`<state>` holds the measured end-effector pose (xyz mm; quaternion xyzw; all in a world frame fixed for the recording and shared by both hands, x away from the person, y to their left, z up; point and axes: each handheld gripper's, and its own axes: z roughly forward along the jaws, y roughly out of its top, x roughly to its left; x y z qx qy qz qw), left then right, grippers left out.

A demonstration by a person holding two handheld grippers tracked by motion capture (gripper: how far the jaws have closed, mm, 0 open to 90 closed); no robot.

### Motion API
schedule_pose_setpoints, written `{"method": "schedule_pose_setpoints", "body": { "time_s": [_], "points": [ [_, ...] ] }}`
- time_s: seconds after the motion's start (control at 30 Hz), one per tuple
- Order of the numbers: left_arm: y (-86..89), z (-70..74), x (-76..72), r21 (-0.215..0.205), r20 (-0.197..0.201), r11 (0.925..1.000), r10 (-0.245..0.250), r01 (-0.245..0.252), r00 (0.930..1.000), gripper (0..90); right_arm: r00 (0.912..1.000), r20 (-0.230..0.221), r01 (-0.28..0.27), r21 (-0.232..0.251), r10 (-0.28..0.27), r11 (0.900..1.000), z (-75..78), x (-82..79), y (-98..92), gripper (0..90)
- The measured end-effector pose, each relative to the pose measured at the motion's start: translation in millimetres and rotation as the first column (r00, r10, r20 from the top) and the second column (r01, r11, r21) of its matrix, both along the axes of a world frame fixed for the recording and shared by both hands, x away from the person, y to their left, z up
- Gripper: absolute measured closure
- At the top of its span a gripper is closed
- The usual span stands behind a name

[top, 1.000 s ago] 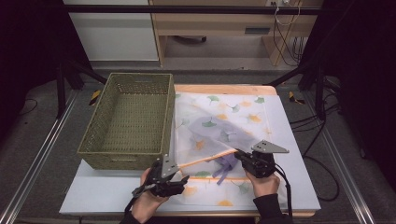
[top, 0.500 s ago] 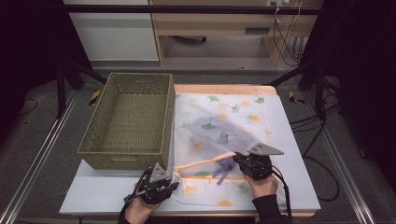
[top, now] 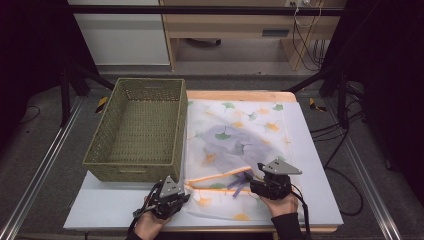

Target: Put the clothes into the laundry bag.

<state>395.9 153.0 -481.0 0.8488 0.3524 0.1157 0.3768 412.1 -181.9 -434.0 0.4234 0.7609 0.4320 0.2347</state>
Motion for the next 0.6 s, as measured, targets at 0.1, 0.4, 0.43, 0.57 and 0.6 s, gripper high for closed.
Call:
{"method": "schedule_pose_setpoints", "body": {
  "time_s": [0.1,0.4,0.43,0.57,0.6],
  "points": [
    [-1.0,-0.4,-0.8,-0.005,0.004,1.0,0.005,-0.005,1.0,86.0,1.0,-0.001,-0.008,0.003,0.008,1.0,3.1,-11.1,-2.1,36.8],
    [-1.1,-0.3,-0.9,0.0,0.006,1.0,0.002,-0.002,1.0,85.8,0.9941,-0.097,-0.049,0.006,0.049,0.999,-7.5,-19.5,10.4,50.5],
    [-0.9,-0.3,-0.8,-0.001,0.005,1.0,0.002,-0.002,1.0,85.8,0.9932,-0.108,-0.043,-0.002,0.042,0.999,-12.5,-16.4,12.7,53.1],
    [-0.7,-0.2,-0.6,-0.003,0.002,1.0,0.003,-0.003,1.0,85.8,0.9875,-0.155,-0.035,-0.041,0.028,0.999,-30.0,-1.6,19.8,65.3],
    [-0.9,-0.2,-0.7,-0.002,0.002,1.0,0.004,-0.004,1.0,85.8,0.9857,-0.167,-0.028,-0.046,0.02,0.999,-33.3,1.6,21.5,67.7]
  ]
}}
